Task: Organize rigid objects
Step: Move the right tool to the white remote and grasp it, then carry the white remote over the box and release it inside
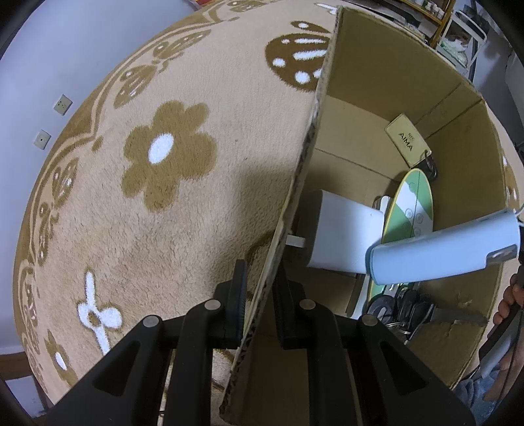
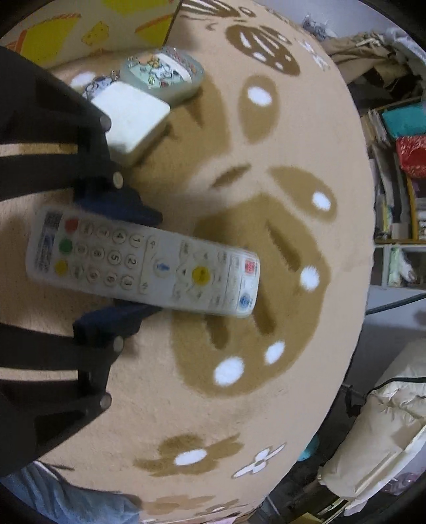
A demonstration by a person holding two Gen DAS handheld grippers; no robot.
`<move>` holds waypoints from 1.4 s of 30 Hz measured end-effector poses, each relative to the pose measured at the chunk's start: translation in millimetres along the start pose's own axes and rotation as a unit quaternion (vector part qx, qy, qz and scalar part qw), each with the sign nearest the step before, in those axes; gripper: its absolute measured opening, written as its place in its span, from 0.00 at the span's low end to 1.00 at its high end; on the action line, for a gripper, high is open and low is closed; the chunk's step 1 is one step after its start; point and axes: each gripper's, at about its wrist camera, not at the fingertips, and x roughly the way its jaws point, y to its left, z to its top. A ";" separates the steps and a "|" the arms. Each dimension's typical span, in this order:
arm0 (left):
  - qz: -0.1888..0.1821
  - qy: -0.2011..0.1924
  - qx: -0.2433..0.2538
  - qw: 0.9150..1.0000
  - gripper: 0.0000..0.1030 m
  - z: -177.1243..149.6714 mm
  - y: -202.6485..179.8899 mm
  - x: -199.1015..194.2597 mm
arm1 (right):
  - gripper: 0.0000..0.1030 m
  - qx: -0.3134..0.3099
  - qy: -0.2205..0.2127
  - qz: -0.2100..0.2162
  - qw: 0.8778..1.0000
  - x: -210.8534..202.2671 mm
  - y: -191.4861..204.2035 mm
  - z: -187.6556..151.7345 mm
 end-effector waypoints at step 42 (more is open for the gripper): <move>0.002 0.003 0.001 1.000 0.13 0.4 -0.6 1.3 | 0.43 -0.119 -0.122 0.349 0.922 -138.2 114.0 -19.8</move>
